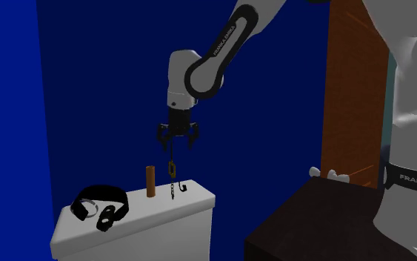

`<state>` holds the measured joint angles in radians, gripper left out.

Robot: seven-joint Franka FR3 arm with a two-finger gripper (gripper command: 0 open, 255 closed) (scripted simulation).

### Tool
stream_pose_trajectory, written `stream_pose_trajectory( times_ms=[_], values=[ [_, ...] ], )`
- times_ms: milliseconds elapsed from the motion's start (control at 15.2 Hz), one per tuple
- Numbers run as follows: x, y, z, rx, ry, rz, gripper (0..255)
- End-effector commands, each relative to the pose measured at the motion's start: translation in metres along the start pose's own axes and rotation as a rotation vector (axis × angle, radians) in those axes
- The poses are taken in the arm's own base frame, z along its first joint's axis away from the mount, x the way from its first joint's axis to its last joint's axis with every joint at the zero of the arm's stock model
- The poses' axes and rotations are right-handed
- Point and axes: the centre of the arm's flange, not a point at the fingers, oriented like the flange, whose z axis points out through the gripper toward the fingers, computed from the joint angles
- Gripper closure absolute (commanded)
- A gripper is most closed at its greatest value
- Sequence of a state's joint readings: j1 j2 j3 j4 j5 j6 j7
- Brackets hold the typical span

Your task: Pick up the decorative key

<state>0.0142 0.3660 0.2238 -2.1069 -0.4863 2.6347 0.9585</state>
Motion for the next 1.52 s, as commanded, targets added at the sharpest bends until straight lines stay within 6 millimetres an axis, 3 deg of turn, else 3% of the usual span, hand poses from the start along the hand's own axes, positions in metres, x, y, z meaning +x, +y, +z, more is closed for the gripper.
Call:
stream_pose_trajectory(
  times_ms=[0,660,726,1254,1452],
  values=[
    [0.010,-0.013,0.019,0.002,0.016,0.027,0],
    [0.003,-0.017,0.063,0.003,0.020,0.034,0],
    [0.003,-0.018,0.064,0.003,0.020,0.034,255],
    [0.002,-0.018,0.064,0.003,0.020,0.034,255],
    [0.006,-0.017,0.053,0.003,0.020,0.034,255]
  ],
)
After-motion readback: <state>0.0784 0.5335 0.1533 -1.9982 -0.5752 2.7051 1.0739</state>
